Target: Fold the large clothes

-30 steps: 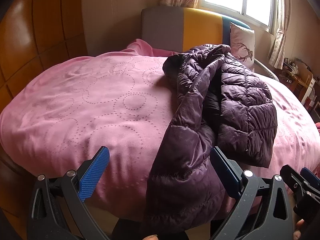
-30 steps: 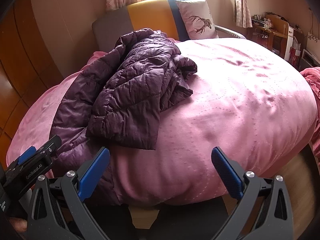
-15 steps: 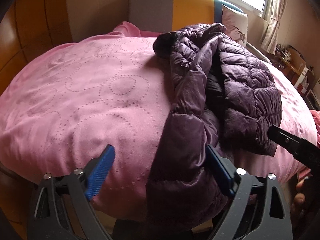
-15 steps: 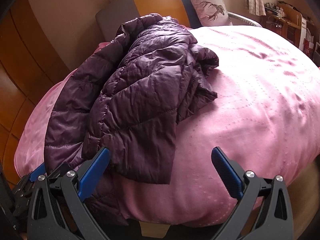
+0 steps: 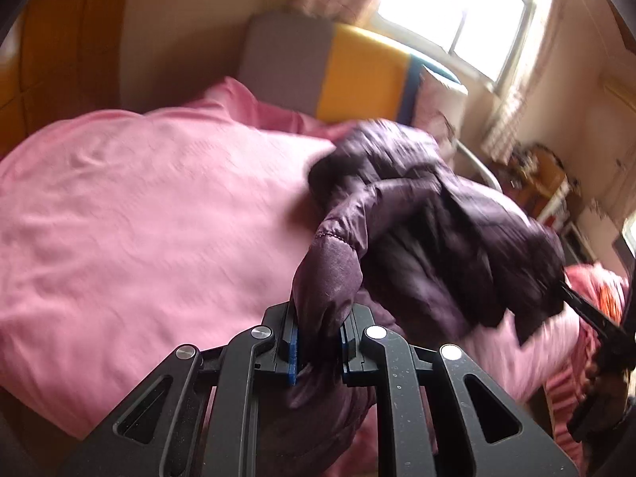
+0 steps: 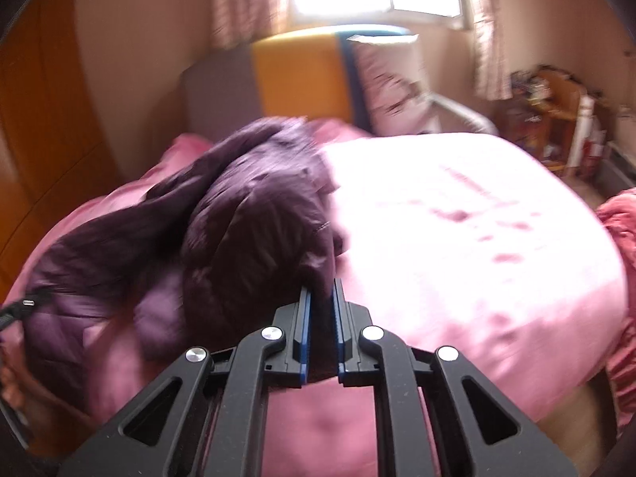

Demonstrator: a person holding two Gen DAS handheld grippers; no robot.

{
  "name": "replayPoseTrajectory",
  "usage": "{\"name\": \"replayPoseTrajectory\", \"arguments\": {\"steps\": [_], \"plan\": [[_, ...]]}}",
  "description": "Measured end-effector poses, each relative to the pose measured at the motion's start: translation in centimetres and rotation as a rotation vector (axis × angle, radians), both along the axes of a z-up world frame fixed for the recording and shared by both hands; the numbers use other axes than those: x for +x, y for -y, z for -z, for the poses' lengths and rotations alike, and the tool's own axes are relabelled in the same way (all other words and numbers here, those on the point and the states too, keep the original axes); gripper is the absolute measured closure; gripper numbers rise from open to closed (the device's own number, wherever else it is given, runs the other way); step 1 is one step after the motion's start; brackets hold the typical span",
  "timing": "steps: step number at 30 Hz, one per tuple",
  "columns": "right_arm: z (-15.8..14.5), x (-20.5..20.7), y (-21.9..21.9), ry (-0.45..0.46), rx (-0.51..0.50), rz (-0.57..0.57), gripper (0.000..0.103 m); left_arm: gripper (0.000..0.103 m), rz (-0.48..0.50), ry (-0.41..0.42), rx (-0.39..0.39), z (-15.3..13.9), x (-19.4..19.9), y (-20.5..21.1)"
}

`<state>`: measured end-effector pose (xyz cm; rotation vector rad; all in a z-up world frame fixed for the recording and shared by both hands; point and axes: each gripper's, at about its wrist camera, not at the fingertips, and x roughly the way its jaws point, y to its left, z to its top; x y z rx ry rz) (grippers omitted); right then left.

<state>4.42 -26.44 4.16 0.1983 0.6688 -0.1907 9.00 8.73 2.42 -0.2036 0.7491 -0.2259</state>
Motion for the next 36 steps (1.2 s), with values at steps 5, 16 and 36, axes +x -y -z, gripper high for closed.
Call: {"name": "replayPoseTrajectory", "arguments": {"steps": [5, 16, 36], "plan": [[0.0, 3.5, 8.3, -0.019, -0.080, 0.245, 0.098, 0.091, -0.189, 0.047, 0.020, -3.0, 5.1, -6.6], [1.2, 9.9, 18.3, -0.165, -0.173, 0.463, 0.085, 0.080, -0.506, -0.092, 0.148, -3.2, 14.6, -14.8], [1.5, 9.8, -11.3, -0.163, 0.076, -0.486, 0.035, 0.022, -0.266, 0.079, 0.050, -1.3, 4.7, -6.9]]}}
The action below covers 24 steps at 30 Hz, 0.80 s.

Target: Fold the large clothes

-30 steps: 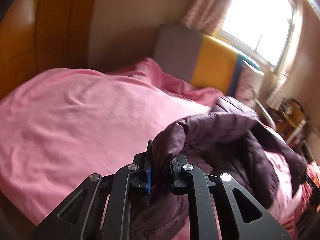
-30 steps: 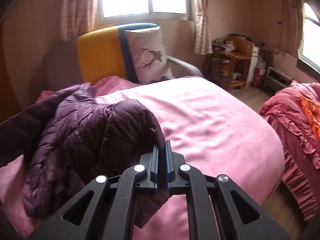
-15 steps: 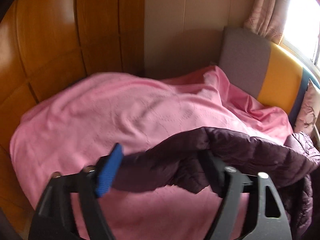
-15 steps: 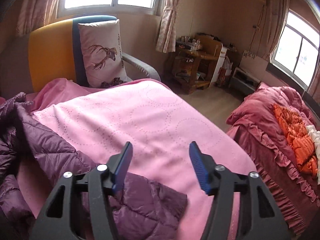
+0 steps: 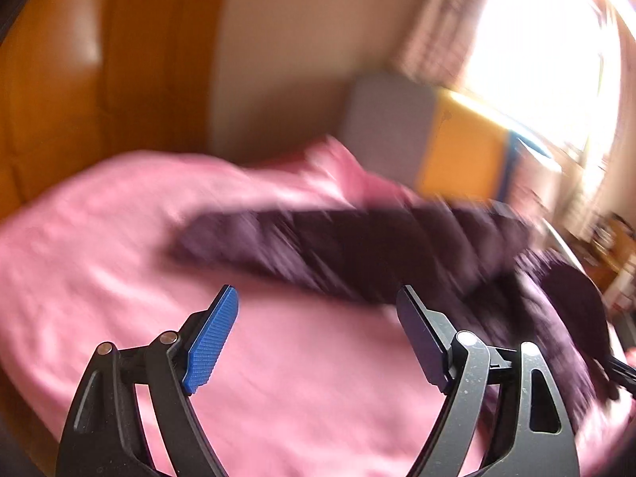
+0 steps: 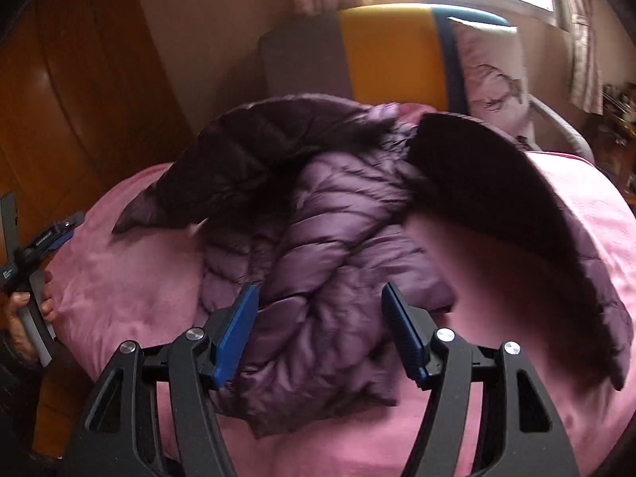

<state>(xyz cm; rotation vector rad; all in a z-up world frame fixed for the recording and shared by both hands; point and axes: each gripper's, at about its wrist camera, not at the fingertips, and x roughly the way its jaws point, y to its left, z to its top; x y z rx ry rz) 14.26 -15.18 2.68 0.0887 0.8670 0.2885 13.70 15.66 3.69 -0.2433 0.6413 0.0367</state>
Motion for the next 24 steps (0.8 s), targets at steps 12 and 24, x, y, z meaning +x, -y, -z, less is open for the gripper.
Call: {"name": "replayPoseTrajectory", "arguments": {"steps": [12, 24], "plan": [[-1.1, 2.5, 0.4, -0.004, -0.058, 0.018, 0.094, 0.022, 0.429, -0.291, -0.537, 9.6, 0.5, 13.3], [-7.2, 0.0, 8.3, 0.082, 0.077, 0.169, 0.098, 0.098, 0.497, -0.265, -0.492, 5.0, -0.5, 12.1]]}}
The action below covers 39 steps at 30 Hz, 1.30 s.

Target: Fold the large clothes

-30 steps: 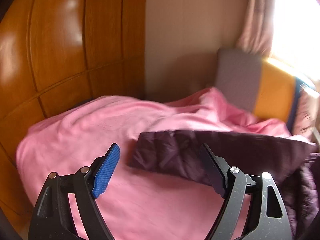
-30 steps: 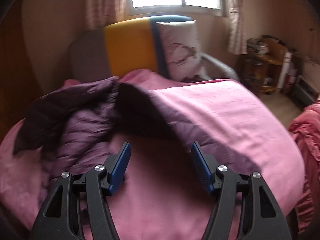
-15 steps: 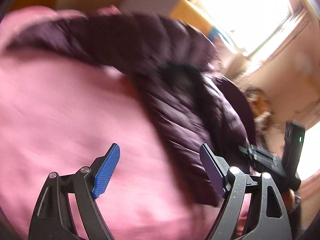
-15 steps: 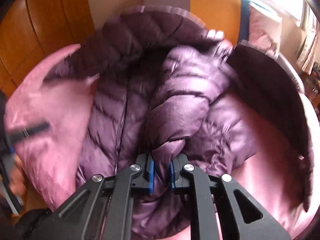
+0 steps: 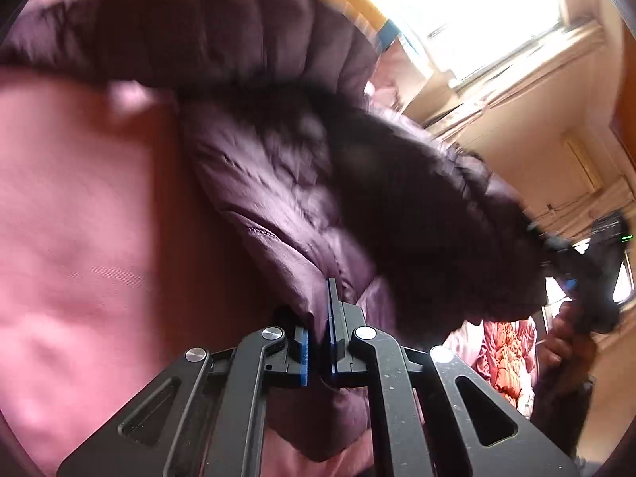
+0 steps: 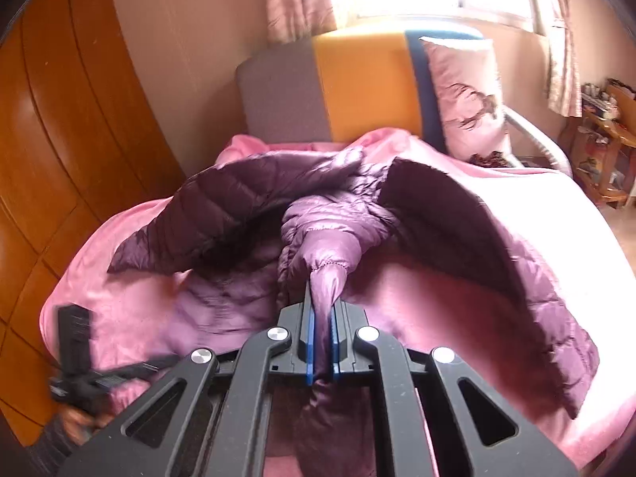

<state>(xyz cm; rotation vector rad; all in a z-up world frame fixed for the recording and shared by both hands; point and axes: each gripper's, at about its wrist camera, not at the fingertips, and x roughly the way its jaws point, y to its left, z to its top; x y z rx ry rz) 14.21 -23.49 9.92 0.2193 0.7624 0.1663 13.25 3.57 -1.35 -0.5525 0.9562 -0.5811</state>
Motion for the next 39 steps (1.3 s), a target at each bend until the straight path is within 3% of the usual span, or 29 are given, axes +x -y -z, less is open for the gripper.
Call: {"name": "replayPoseTrajectory", "arguments": {"steps": [3, 6, 8, 11, 14, 15, 16, 17, 18, 19, 20, 23, 24, 25, 26, 28, 32, 33, 35, 36, 38, 39], "plan": [[1.3, -1.9, 2.9, -0.071, 0.051, 0.043, 0.098, 0.098, -0.015, 0.045, 0.024, -3.3, -2.0, -4.1], [4.6, -4.9, 4.6, -0.176, 0.130, 0.054, 0.098, 0.098, -0.038, 0.080, 0.059, -6.6, -4.6, -8.7], [6.7, -6.5, 4.6, -0.231, 0.130, 0.046, 0.098, 0.098, -0.053, 0.080, 0.086, -7.8, -6.4, -10.5], [9.2, -9.3, 4.1, -0.304, 0.145, 0.013, 0.097, 0.098, -0.073, 0.062, 0.118, -7.6, -8.4, -12.4], [10.6, -10.8, 4.0, -0.350, 0.124, 0.001, 0.084, 0.097, -0.132, 0.004, 0.151, -5.5, -9.2, -14.1], [10.8, -11.1, 4.3, -0.358, 0.122, 0.010, 0.060, 0.088, -0.148, -0.022, 0.148, -4.3, -8.7, -14.4], [10.7, -11.1, 4.8, -0.355, 0.128, 0.024, 0.043, 0.072, -0.162, -0.049, 0.125, -3.4, -8.9, -15.0], [10.6, -11.0, 5.3, -0.340, 0.135, 0.050, 0.042, 0.062, -0.179, -0.075, 0.100, -2.1, -8.8, -15.6], [10.4, -10.7, 5.8, -0.326, 0.151, 0.062, 0.042, 0.043, -0.192, -0.085, 0.087, -1.4, -9.0, -15.6], [10.7, -10.6, 6.0, -0.318, 0.172, 0.064, 0.041, 0.035, -0.202, -0.092, 0.064, -0.4, -8.4, -15.8], [10.7, -10.2, 6.3, -0.313, 0.192, 0.066, 0.041, 0.035, -0.199, -0.098, 0.044, 0.3, -8.2, -15.3], [11.7, -8.9, 5.7, -0.316, 0.227, 0.021, 0.043, 0.035, -0.169, -0.128, 0.063, 2.6, -7.6, -13.5], [12.1, -8.5, 4.9, -0.327, 0.214, 0.004, 0.052, 0.042, -0.142, -0.123, 0.091, 3.0, -7.1, -12.7], [12.6, -8.3, 3.8, -0.340, 0.178, -0.013, 0.076, 0.065, -0.119, -0.122, 0.122, 3.9, -6.9, -11.6], [12.9, -8.0, 3.0, -0.345, 0.129, -0.022, 0.085, 0.076, -0.089, -0.126, 0.170, 4.4, -6.8, -10.5], [12.6, -8.4, 1.7, -0.318, 0.016, -0.035, 0.092, 0.090, -0.065, -0.098, 0.227, 4.6, -7.3, -9.4], [12.9, -9.2, 2.3, -0.331, -0.096, -0.004, 0.092, 0.092, -0.016, -0.117, 0.221, 5.0, -9.2, -9.0], [12.8, -9.1, 2.3, -0.336, -0.101, -0.002, 0.089, 0.092, -0.007, -0.121, 0.217, 5.0, -9.5, -9.0], [12.5, -9.1, 2.5, -0.330, -0.110, 0.016, 0.073, 0.090, -0.020, -0.104, 0.219, 4.3, -10.2, -9.5], [12.3, -9.1, 2.5, -0.319, -0.117, 0.033, 0.059, 0.081, -0.049, -0.092, 0.218, 3.9, -10.0, -10.1], [11.2, -9.0, 2.3, -0.271, -0.128, 0.054, 0.055, 0.051, -0.185, -0.037, 0.247, 2.3, -9.5, -13.0], [10.6, -8.9, 2.0, -0.245, -0.134, 0.058, 0.051, 0.028, -0.279, 0.002, 0.293, 1.4, -9.2, -14.8]]}}
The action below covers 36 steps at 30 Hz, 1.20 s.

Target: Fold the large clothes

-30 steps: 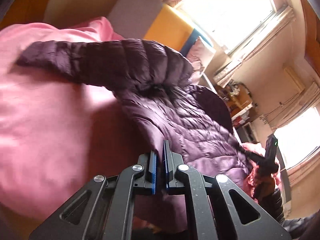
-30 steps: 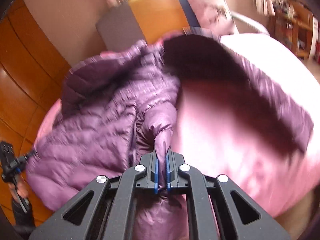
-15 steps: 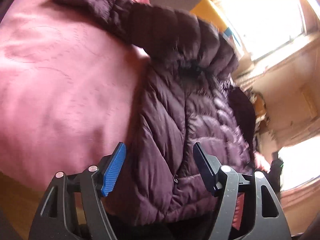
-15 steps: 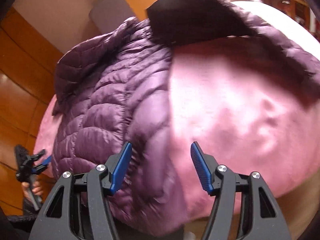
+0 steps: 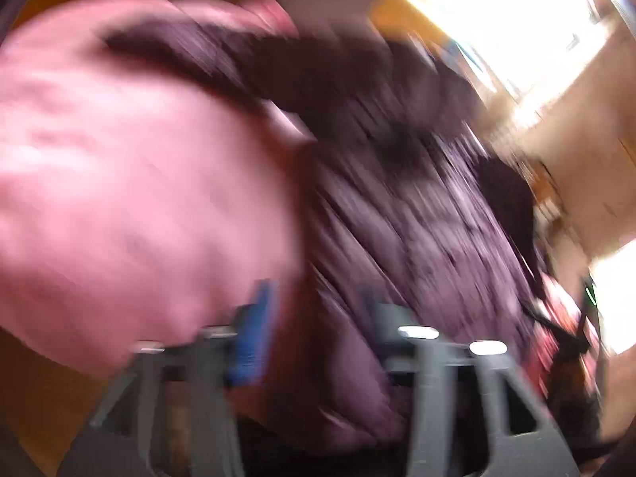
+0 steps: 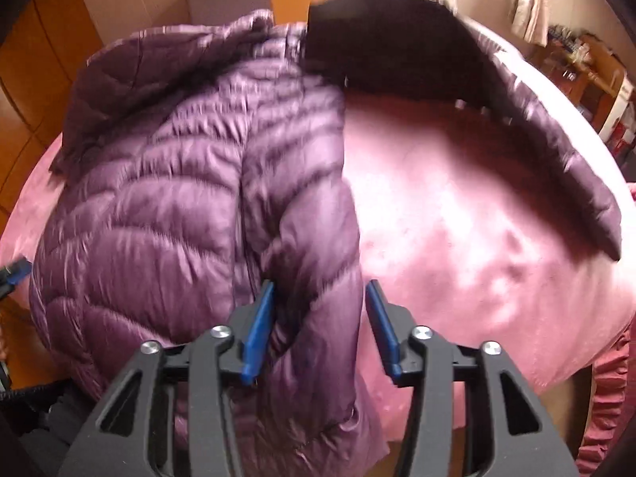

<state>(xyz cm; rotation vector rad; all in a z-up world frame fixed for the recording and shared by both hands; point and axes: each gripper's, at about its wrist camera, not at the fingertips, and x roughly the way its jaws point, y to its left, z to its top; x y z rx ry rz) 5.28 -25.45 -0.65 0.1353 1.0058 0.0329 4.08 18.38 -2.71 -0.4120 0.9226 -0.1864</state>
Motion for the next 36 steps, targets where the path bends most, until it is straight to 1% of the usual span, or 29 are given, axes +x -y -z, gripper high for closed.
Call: {"name": "replayPoseTrajectory", "arguments": {"steps": [1, 2, 3, 5, 6, 8, 10, 12, 14, 15, 16, 17, 20, 22, 24, 25, 26, 27, 28, 29, 30, 33, 34, 36], "plan": [[-0.5, 0.2, -0.4, 0.024, -0.011, 0.000, 0.048, 0.022, -0.072, 0.034, 0.050, -0.7, 0.5, -1.4], [-0.8, 0.5, -0.9, 0.043, -0.020, -0.003, 0.043, 0.022, -0.134, 0.057, 0.101, -1.4, 1.1, -3.0], [-1.2, 0.9, -1.4, 0.058, -0.028, -0.009, 0.042, 0.021, -0.181, 0.064, 0.145, -1.8, 2.0, -4.8], [-1.6, 1.4, -2.7, 0.076, -0.041, -0.023, 0.039, 0.021, -0.255, 0.063, 0.178, -2.0, 3.7, -8.0], [-1.7, 1.8, -3.5, 0.081, -0.049, -0.033, 0.038, 0.021, -0.293, 0.053, 0.168, -1.9, 4.7, -9.7], [-1.8, 2.5, -5.1, 0.084, -0.046, -0.059, 0.037, 0.021, -0.376, 0.052, 0.104, -1.8, 6.8, -13.3], [-1.9, 3.2, -6.6, 0.077, -0.026, -0.084, 0.034, 0.021, -0.445, 0.052, 0.065, -1.4, 9.5, -15.6], [-1.6, 4.3, -8.1, 0.071, -0.015, -0.106, 0.034, 0.021, -0.477, 0.026, 0.041, -0.8, 12.7, -17.7], [-1.5, 5.1, -10.0, 0.066, -0.009, -0.136, 0.034, 0.021, -0.499, 0.009, 0.047, -0.4, 15.1, -19.2], [-1.4, 5.3, -10.8, 0.063, -0.010, -0.154, 0.034, 0.021, -0.507, 0.001, 0.071, -0.2, 16.7, -19.6], [-1.2, 5.8, -11.9, 0.062, -0.020, -0.170, 0.034, 0.021, -0.519, -0.008, 0.110, 0.0, 18.6, -20.0], [-0.9, 6.3, -12.9, 0.063, -0.030, -0.184, 0.034, 0.021, -0.511, -0.017, 0.133, 0.1, 19.6, -20.0], [-0.6, 7.3, -15.0, 0.064, -0.047, -0.228, 0.034, 0.021, -0.494, -0.055, 0.283, 0.8, 23.7, -20.0], [-0.5, 8.3, -16.0, 0.061, -0.044, -0.241, 0.034, 0.021, -0.495, -0.093, 0.324, 1.7, 25.6, -20.6], [-0.4, 9.5, -16.7, 0.060, -0.027, -0.247, 0.034, 0.021, -0.501, -0.121, 0.284, 2.8, 27.0, -21.5], [-0.3, 10.2, -17.2, 0.060, -0.020, -0.252, 0.034, 0.035, -0.504, -0.128, 0.248, 3.5, 27.5, -21.9], [-0.4, 11.0, -17.6, 0.064, -0.017, -0.255, 0.034, 0.049, -0.481, -0.125, 0.217, 3.9, 27.8, -22.0], [-0.4, 11.7, -17.9, 0.069, -0.013, -0.261, 0.034, 0.077, -0.437, -0.133, 0.208, 4.3, 28.1, -21.7], [-0.4, 12.7, -18.4, 0.073, -0.002, -0.268, 0.034, 0.088, -0.411, -0.126, 0.236, 4.4, 28.1, -21.2], [-0.4, 13.6, -18.7, 0.076, 0.010, -0.273, 0.034, 0.093, -0.399, -0.102, 0.260, 4.2, 27.7, -20.9], [-0.4, 14.7, -19.1, 0.076, 0.024, -0.279, 0.034, 0.095, -0.391, -0.082, 0.267, 4.0, 27.2, -20.7], [0.1, 19.0, -20.3, 0.072, 0.026, -0.288, 0.035, 0.097, -0.455, -0.030, 0.192, 2.9, 23.8, -22.3], [0.3, 20.3, -20.8, 0.068, 0.018, -0.285, 0.035, 0.097, -0.486, -0.006, 0.159, 2.2, 22.0, -23.2], [0.5, 23.4, -21.7, 0.072, -0.004, -0.267, 0.036, 0.097, -0.543, 0.038, 0.123, 0.9, 18.4, -24.7]]}}
